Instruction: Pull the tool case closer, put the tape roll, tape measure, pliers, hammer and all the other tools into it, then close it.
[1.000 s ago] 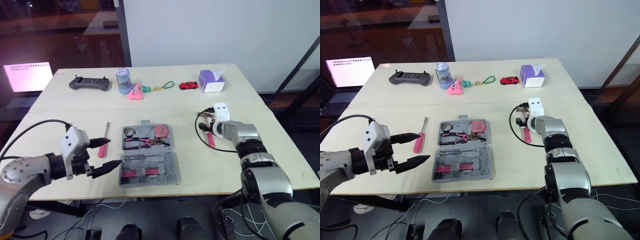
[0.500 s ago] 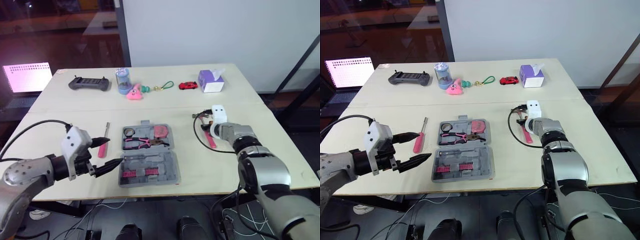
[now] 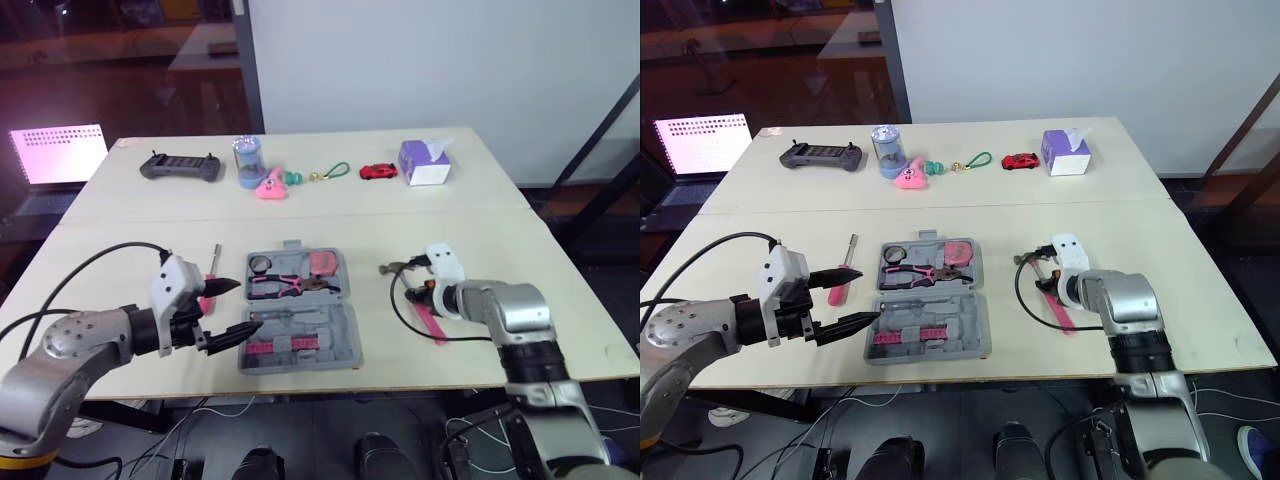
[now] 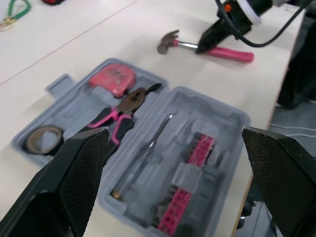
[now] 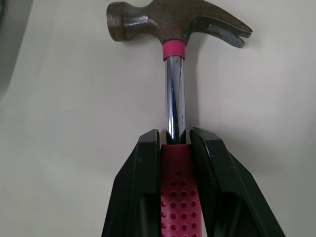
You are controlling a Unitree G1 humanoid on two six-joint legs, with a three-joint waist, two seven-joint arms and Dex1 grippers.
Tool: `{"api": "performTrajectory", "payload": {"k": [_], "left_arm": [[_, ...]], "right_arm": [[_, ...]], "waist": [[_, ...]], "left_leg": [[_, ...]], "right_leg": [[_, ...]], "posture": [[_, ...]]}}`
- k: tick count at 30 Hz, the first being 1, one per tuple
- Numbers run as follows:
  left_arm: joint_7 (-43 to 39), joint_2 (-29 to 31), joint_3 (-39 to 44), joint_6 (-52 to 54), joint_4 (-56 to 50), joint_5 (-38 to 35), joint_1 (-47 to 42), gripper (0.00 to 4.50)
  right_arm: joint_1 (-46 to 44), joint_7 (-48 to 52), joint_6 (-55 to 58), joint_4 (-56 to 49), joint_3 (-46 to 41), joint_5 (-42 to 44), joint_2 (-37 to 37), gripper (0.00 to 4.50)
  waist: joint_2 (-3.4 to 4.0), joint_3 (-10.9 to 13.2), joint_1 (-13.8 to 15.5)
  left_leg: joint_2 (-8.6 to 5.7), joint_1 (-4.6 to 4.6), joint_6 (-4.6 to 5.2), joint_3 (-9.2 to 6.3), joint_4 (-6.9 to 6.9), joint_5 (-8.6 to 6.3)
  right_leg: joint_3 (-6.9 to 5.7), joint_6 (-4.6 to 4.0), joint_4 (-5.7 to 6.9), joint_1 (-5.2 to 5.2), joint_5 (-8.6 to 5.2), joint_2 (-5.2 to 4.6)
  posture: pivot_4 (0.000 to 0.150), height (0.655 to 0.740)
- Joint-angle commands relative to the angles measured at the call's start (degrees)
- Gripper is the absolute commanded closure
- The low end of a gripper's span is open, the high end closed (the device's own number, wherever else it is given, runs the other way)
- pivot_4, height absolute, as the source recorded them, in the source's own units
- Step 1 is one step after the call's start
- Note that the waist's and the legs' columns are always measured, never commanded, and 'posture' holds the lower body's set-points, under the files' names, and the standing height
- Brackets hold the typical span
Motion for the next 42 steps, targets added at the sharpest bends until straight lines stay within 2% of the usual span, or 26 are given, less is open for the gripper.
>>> {"api": "performTrajectory", "payload": {"k": [1,4,5,8,11,12,22,25,32,33,42], "left_arm": [[-1.5,0.4,0.3,-2.0,1.1,0.9,-1.1,0.0],[-2.4,0.3,-0.3,-2.7,2.0,1.5,-1.5,0.0],[-2.5,0.2,-0.4,-2.8,2.2,1.6,-1.6,0.0],[-2.9,0.0,-0.4,-3.3,2.6,1.9,-1.3,0.0],[-2.9,-0.2,0.0,-3.4,2.6,2.2,-1.1,0.0],[-2.8,-0.2,0.1,-3.4,2.6,2.2,-1.0,0.0],[-1.4,-0.2,1.9,-3.1,1.3,2.3,0.5,0.0],[-1.1,-0.1,1.9,-3.0,1.1,2.3,0.6,0.0],[-1.0,0.3,2.1,-3.1,1.2,2.4,0.7,0.0],[-1.0,0.3,2.1,-3.1,1.1,2.4,0.7,0.0],[-0.6,0.1,1.9,-3.1,1.1,2.7,0.5,0.0]], "right_arm": [[2.8,-0.4,4.7,-9.2,-1.7,2.1,-0.6,4.05],[4.8,-0.4,5.6,-11.7,-2.4,3.2,0.1,4.05],[4.8,-0.3,4.9,-11.6,-1.8,3.2,-0.4,3.0],[3.9,-0.5,1.6,-10.7,0.3,2.2,-2.1,1.71],[3.1,-0.2,-0.9,-9.3,1.7,1.9,-3.0,0.19],[2.8,0.0,-1.6,-8.7,2.0,2.0,-3.1,0.04],[5.4,-1.1,-11.7,-0.5,3.4,1.2,-0.1,0.04],[6.8,-1.6,-14.5,0.0,3.5,0.8,0.9,0.78],[7.7,-3.0,-13.1,-2.9,3.5,0.6,2.3,4.28],[7.5,-3.4,-12.9,-3.2,3.5,0.5,2.5,4.46],[2.1,-10.9,-10.8,-3.5,-0.9,0.1,9.3,4.46]], "waist": [[0.0,0.0,0.0],[0.0,0.0,0.0],[-0.01,0.0,-0.1],[-0.01,0.0,-0.1],[-0.01,0.0,-0.1],[-0.02,0.0,-0.1],[-0.08,0.0,0.0],[-0.1,0.0,-0.1],[-0.1,-0.1,-0.1],[-0.1,-0.1,-0.1],[-0.06,0.0,-0.2]], "left_leg": [[0.0,0.0,0.0,0.0,0.0,0.0],[0.0,-0.01,0.01,0.0,-0.01,-0.01],[0.0,-0.01,0.01,0.01,0.0,-0.01],[0.0,0.01,0.01,0.01,0.0,-0.01],[0.0,0.0,0.01,0.01,0.0,-0.01],[0.0,0.0,0.01,0.01,0.01,-0.01],[0.0,0.01,0.01,0.01,0.01,-0.01],[0.0,0.06,0.01,0.0,0.01,-0.01],[0.01,0.07,0.01,-0.01,0.01,-0.01],[0.0,0.07,0.01,0.0,0.01,-0.01],[0.01,0.05,0.01,-0.01,0.0,-0.01]], "right_leg": [[0.0,0.0,0.0,0.0,0.0,0.01],[0.0,0.0,-0.02,0.0,0.0,0.0],[0.01,0.0,-0.03,0.0,0.0,0.0],[0.01,0.0,-0.01,0.0,0.0,0.0],[0.01,0.0,-0.02,0.0,0.0,-0.01],[0.01,0.0,-0.02,0.01,0.0,0.0],[0.0,0.0,-0.02,0.02,0.0,-0.01],[0.01,0.0,-0.02,0.07,0.0,0.0],[0.0,0.0,-0.01,0.08,0.0,0.01],[0.01,0.0,-0.01,0.08,0.0,0.01],[0.01,0.0,0.0,0.03,0.0,0.02]], "posture": [[0.15,0.74],[0.15,0.74],[0.15,0.74],[0.15,0.74],[0.15,0.74],[0.15,0.74],[0.15,0.74],[0.15,0.74],[0.15,0.74],[0.15,0.74],[0.15,0.74]]}}
